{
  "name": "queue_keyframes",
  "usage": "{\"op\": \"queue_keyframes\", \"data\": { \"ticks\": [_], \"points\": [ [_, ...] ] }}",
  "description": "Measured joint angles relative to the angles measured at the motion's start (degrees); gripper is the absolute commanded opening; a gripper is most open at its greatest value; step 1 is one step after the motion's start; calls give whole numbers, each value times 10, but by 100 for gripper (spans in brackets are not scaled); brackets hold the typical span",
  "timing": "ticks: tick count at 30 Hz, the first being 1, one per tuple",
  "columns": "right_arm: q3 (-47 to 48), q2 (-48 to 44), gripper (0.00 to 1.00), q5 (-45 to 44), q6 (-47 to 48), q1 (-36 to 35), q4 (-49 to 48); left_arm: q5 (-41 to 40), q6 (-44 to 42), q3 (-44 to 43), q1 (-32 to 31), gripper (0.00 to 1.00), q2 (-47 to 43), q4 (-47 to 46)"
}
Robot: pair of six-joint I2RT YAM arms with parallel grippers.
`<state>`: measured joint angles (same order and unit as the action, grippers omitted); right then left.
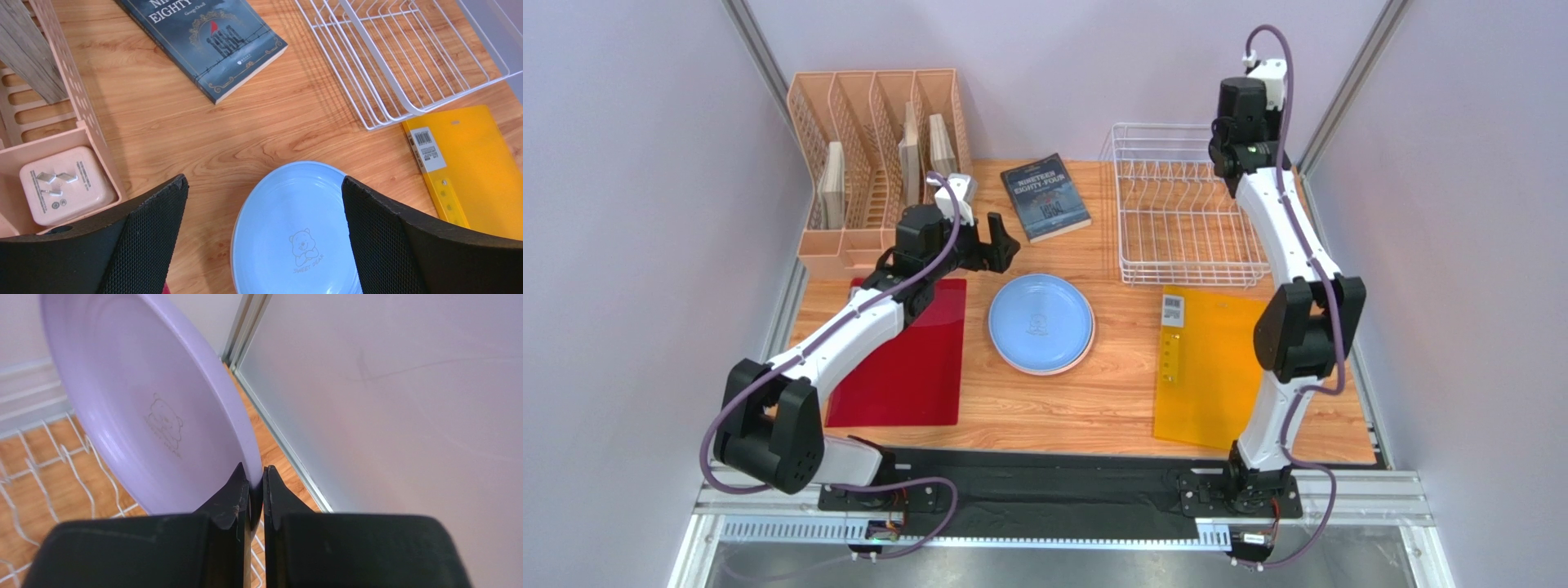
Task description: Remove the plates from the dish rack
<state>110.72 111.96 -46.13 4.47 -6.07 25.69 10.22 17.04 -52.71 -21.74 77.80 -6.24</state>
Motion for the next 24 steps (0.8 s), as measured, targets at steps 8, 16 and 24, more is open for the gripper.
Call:
{"op": "queue_keyframes", "data": {
  "ticks": [8, 16, 24],
  "points": [
    [-74, -125, 0, 23, -37, -17, -10, 24, 11, -58, 0, 100, 57, -13],
    [-227, -236, 0, 216, -146, -16, 30, 92, 44, -134, 0, 100, 142, -66],
    [-328, -281, 0, 447, -260, -17, 4, 164, 106, -143, 0, 100, 207, -150]
  ]
}}
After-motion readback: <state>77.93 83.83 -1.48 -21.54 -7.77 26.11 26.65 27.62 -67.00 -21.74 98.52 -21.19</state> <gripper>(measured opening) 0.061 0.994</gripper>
